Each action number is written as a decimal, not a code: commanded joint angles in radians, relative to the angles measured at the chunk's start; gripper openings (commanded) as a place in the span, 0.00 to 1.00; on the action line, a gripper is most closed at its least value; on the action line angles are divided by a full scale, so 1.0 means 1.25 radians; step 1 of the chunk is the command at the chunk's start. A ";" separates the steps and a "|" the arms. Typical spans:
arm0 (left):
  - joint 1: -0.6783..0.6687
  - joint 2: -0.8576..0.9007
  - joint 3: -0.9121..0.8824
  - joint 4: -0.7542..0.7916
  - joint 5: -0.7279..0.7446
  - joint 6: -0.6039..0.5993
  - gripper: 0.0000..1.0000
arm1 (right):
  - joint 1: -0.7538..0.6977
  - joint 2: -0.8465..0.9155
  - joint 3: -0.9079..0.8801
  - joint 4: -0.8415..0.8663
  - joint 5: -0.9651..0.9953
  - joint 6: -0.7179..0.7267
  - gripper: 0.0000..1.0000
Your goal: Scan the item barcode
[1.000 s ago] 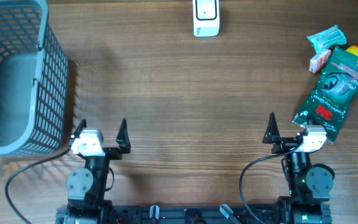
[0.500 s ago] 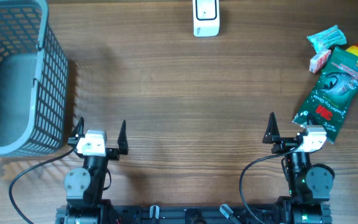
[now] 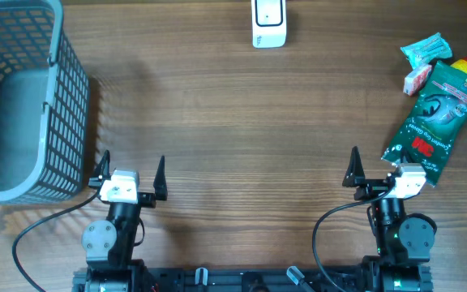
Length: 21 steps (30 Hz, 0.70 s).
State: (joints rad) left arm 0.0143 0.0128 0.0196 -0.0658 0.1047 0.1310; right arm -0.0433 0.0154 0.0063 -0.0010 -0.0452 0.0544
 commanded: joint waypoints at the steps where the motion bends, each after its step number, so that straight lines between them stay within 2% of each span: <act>1: 0.006 -0.008 -0.011 0.000 0.025 0.016 1.00 | -0.005 -0.009 -0.001 0.001 -0.010 -0.008 1.00; 5: 0.006 -0.008 -0.011 -0.005 0.005 0.010 1.00 | -0.005 -0.009 -0.001 0.001 -0.010 -0.008 1.00; 9: 0.006 -0.008 -0.011 -0.009 -0.043 -0.074 1.00 | -0.005 -0.009 -0.001 0.001 -0.010 -0.007 1.00; 21: 0.006 -0.008 -0.011 -0.008 -0.050 -0.064 1.00 | -0.005 -0.009 -0.001 0.001 -0.010 -0.007 1.00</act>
State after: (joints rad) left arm 0.0147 0.0128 0.0185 -0.0776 0.0711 0.0540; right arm -0.0429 0.0154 0.0063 -0.0010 -0.0452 0.0544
